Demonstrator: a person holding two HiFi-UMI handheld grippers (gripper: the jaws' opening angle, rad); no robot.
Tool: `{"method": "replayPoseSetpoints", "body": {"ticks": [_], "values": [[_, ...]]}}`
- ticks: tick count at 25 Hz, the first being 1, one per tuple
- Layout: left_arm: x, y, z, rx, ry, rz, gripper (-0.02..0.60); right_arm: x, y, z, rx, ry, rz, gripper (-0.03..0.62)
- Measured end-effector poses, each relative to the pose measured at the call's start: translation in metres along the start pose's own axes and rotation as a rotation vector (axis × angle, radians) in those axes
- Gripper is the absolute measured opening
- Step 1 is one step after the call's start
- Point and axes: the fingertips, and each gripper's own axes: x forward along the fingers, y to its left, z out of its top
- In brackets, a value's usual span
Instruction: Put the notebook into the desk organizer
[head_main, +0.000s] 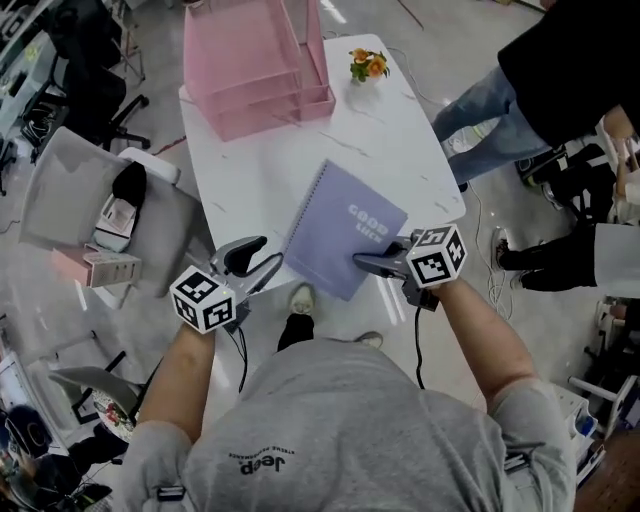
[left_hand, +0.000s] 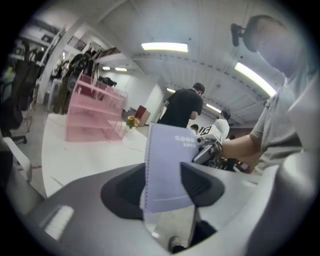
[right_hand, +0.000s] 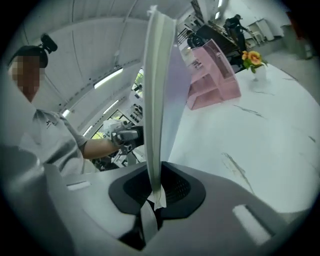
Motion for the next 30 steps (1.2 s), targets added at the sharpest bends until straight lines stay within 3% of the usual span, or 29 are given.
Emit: {"method": "replayPoseSetpoints", "body": {"ticks": [1,4,8,10,12,14,15,16,20,25,30], "values": [[0.005,0.006,-0.008,-0.049,0.037,-0.051,0.311,0.002,0.005,0.005,-0.028,0.028,0.031,0.032],[0.022,0.014,-0.032,-0.188,0.137,-0.209,0.454,0.01,0.016,0.021,-0.094,0.105,0.132,0.032],[0.033,0.004,-0.045,-0.264,0.169,-0.381,0.474,0.028,0.022,0.041,-0.135,0.184,0.238,0.032],[0.034,-0.001,-0.049,-0.266,0.172,-0.424,0.471,0.041,0.014,0.052,-0.137,0.201,0.245,0.032],[0.036,0.009,-0.05,-0.279,0.16,-0.398,0.427,0.052,-0.003,0.062,-0.123,0.204,0.227,0.032],[0.036,0.03,-0.047,-0.318,0.122,-0.323,0.229,0.062,-0.022,0.071,-0.096,0.199,0.2,0.032],[0.035,0.04,-0.045,-0.339,0.107,-0.285,0.154,0.068,-0.031,0.075,-0.084,0.194,0.186,0.032],[0.035,0.049,-0.044,-0.359,0.099,-0.256,0.117,0.074,-0.039,0.078,-0.074,0.19,0.169,0.032],[0.039,0.077,-0.044,-0.498,0.097,-0.198,0.091,0.1,-0.077,0.091,-0.016,0.187,0.086,0.035],[0.054,0.115,-0.049,-0.757,0.08,-0.138,0.091,0.136,-0.123,0.102,0.093,0.222,-0.076,0.048],[0.063,0.156,-0.051,-0.891,0.067,-0.07,0.091,0.164,-0.16,0.117,0.163,0.227,-0.217,0.048]]}}
